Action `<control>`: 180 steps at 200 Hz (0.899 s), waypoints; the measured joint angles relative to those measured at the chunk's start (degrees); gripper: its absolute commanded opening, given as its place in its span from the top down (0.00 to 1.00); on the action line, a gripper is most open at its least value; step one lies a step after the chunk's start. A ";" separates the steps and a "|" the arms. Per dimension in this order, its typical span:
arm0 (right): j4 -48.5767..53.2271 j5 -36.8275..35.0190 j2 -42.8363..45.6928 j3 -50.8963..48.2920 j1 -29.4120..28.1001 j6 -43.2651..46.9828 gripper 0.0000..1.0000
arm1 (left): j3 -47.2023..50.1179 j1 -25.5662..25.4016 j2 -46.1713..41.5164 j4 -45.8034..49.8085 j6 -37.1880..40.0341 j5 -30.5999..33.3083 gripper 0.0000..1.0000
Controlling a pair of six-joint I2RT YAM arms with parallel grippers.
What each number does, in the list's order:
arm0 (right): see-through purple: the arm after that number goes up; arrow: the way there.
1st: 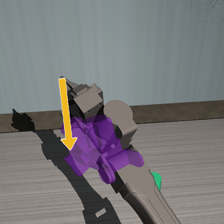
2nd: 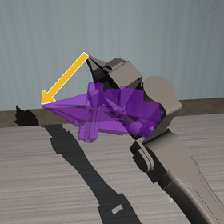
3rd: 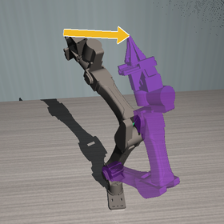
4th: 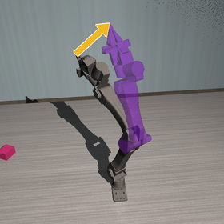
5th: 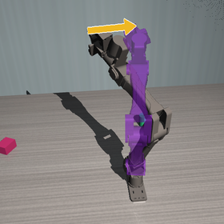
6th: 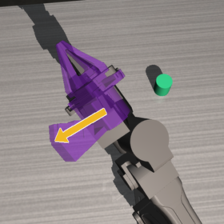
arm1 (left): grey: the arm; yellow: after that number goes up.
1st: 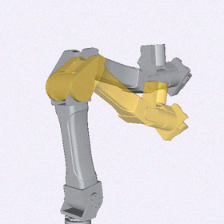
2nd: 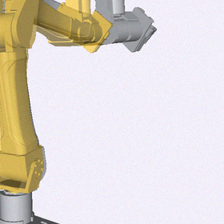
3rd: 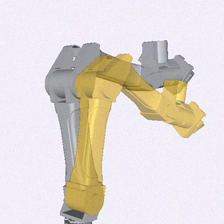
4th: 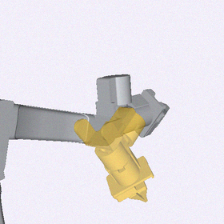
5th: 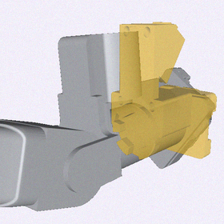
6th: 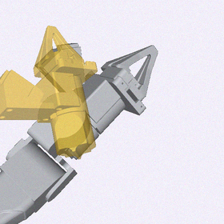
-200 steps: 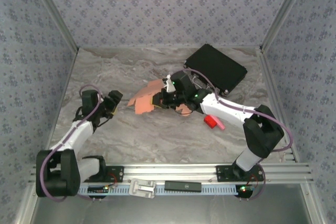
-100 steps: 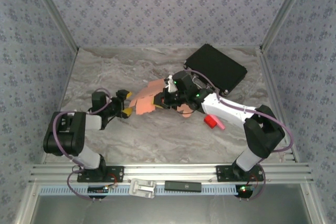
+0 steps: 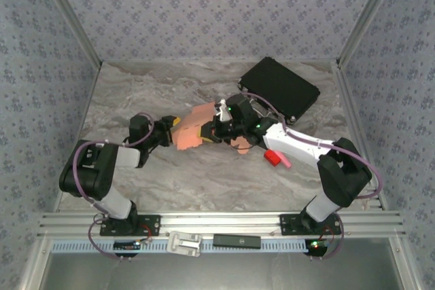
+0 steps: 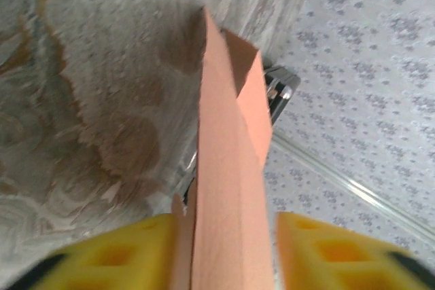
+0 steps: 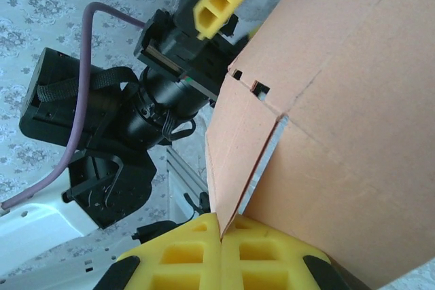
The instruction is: Fold the paper box
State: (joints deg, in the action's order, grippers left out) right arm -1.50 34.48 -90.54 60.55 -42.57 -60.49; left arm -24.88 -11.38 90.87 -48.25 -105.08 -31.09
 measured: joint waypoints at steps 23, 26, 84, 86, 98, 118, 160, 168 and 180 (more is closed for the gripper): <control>-0.44 0.09 0.96 -0.70 0.50 -0.20 0.97 | -0.04 -0.02 0.11 -1.49 -1.68 1.62 1.00; -0.44 0.07 1.14 -0.81 0.57 -0.20 0.92 | -0.04 -0.09 -0.09 -1.44 -1.64 1.81 1.00; 2.67 -1.77 6.58 -3.89 2.71 0.66 0.38 | -4.61 -2.54 -27.89 29.20 -0.20 17.88 1.00; 3.34 -2.43 7.04 -3.89 2.82 1.03 0.38 | -5.60 -2.84 -29.44 31.69 0.28 18.95 1.00; 6.78 -5.33 9.75 -3.78 2.80 3.41 0.38 | -12.35 -4.66 -35.43 44.30 1.29 25.05 1.00; 12.68 -12.59 15.28 -2.91 1.46 9.35 0.37 | -25.64 -6.64 -38.29 62.03 2.25 32.37 1.00; 13.97 -31.71 24.00 -1.14 -10.49 28.74 0.37 | -46.53 -8.68 -26.99 91.67 2.71 39.04 1.00; 11.89 -35.10 24.55 -1.55 -13.46 33.07 0.36 | -49.35 -9.79 -23.39 95.58 2.43 40.06 1.00; 6.56 -40.13 24.83 -3.43 -18.05 40.11 0.34 | -52.52 -11.74 -18.58 100.89 1.81 41.70 1.00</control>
State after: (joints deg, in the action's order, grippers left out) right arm 5.06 -5.65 -65.71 57.12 -60.62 -20.38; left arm -77.41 -23.11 72.29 52.64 -103.26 10.61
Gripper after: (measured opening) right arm 0.642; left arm 0.071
